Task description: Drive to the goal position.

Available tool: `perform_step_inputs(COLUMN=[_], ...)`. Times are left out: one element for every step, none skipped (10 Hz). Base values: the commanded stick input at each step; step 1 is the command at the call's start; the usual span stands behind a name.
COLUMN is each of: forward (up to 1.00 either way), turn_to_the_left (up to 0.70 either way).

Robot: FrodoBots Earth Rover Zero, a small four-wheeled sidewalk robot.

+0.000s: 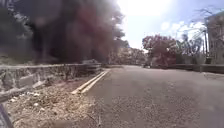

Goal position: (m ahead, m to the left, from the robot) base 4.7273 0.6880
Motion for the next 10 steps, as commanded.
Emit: perform_step_inputs(forward=[0.5, 0.5, 0.5, 0.5, 0.5, 0.5, 0.5, 0.5, 0.5, 0.5], turn_to_the_left=[0.0, 0.0, 0.0, 0.0, 0.0, 0.0, 0.0, 0.0, 0.0, 0.0])
